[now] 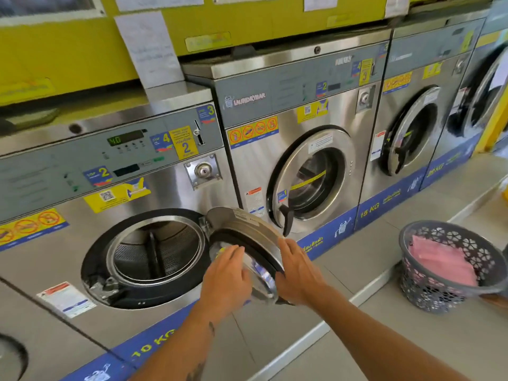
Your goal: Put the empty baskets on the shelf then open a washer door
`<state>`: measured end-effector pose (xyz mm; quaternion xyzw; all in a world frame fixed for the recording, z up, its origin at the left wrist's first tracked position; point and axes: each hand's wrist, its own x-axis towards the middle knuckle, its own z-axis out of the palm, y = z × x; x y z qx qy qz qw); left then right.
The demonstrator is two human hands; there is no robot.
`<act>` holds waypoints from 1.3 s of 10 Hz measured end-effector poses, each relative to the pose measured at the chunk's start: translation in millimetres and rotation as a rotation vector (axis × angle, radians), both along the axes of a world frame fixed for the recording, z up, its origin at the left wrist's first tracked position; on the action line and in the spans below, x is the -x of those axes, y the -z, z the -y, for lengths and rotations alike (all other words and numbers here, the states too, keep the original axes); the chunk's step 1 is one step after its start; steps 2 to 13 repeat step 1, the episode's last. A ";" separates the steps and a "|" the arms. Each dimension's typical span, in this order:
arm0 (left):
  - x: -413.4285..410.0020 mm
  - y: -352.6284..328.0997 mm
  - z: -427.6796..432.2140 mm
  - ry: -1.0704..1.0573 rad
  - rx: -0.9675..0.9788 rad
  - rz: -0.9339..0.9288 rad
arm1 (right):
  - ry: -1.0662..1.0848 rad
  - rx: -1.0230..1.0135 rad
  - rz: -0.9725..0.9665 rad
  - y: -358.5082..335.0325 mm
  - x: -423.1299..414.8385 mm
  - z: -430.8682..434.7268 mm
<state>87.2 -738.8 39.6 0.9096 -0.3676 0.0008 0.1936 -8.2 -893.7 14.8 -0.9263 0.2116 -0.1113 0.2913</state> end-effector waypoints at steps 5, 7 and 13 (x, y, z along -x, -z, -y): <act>-6.8 -11.4 -47.8 -0.146 -0.035 0.054 | -0.138 0.078 -0.001 -31.3 -6.3 -26.6; -6.8 -11.4 -47.8 -0.146 -0.035 0.054 | -0.138 0.078 -0.001 -31.3 -6.3 -26.6; -6.8 -11.4 -47.8 -0.146 -0.035 0.054 | -0.138 0.078 -0.001 -31.3 -6.3 -26.6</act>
